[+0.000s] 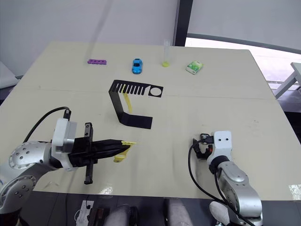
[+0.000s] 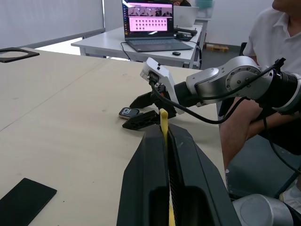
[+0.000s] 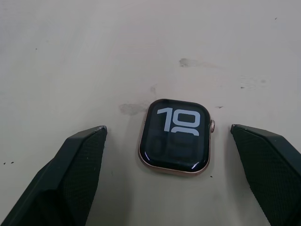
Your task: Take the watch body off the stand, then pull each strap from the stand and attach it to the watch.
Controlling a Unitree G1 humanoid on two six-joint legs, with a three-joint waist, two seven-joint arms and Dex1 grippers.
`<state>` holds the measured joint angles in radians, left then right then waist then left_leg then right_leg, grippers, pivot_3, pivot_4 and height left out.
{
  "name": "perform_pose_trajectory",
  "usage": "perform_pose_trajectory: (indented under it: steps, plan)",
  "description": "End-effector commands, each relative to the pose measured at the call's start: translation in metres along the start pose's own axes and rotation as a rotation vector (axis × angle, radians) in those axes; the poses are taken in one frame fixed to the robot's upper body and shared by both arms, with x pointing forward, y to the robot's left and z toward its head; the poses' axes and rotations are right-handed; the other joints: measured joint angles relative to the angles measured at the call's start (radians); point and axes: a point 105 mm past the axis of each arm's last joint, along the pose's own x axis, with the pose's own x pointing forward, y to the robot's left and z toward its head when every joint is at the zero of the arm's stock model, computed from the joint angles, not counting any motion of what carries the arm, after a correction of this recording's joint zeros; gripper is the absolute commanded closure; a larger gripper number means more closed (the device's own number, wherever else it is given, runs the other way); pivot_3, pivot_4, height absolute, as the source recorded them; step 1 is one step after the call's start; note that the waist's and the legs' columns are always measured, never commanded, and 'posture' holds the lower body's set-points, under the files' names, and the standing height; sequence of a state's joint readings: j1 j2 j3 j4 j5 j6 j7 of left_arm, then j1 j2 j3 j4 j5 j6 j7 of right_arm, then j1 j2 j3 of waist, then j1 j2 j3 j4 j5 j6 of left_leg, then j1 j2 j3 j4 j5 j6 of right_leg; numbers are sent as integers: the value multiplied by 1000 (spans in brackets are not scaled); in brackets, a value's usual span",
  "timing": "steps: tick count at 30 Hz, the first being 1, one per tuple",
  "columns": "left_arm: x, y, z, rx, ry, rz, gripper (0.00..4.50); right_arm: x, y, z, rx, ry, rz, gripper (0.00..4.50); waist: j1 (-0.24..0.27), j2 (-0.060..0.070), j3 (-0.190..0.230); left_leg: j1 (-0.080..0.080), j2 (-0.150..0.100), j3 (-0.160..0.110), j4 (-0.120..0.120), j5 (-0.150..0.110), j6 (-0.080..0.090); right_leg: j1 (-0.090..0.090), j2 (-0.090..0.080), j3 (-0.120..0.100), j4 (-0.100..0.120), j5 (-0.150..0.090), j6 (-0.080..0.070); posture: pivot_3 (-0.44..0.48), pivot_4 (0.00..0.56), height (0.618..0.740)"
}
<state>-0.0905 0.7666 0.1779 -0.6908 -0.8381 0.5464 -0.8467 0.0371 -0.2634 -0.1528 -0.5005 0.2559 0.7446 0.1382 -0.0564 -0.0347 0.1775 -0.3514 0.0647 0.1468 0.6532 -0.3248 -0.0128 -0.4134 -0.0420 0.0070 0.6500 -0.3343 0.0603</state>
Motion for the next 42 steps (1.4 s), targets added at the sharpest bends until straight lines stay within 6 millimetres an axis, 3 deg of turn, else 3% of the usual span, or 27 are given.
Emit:
perform_pose_trajectory:
  steps: [1,8,15,30,36,37,42]
  plan:
    - [-3,-1,2,22,11,-5,4500,0,-5,-17,10,72,-34,22,0,-1,-1,0,0,0,0,0,0,0,0,0,0,0,0,0,150,740]
    - [-5,0,2,19,17,-2,4500,-2,-4,-23,33,86,-28,22,1,-3,-2,0,0,0,0,0,0,0,0,0,0,0,0,0,150,740]
    - [-6,1,2,23,22,-4,4500,-1,-3,-33,67,111,-24,3033,0,-8,-5,0,0,0,-1,0,0,0,0,0,0,0,-1,0,150,740]
    - [-8,2,0,37,32,0,4500,5,0,-21,86,70,49,3027,-3,-11,-7,1,1,0,-1,0,0,1,-1,0,0,0,-1,0,150,740]
    - [-8,3,0,39,31,3,4500,5,-3,-15,70,50,71,299,0,-11,-7,1,0,-1,-1,0,0,1,-1,-1,-1,0,-1,0,150,740]
    - [-8,3,0,39,31,4,4500,5,-3,-14,68,45,77,109,1,-11,-7,1,0,-1,-1,0,0,1,-1,-1,-1,0,-1,0,150,740]
    - [-10,4,-1,37,30,9,4500,3,-6,2,-1,-20,122,109,2,-10,-6,0,0,-1,-1,-1,1,1,-2,-1,-2,0,-1,0,150,740]
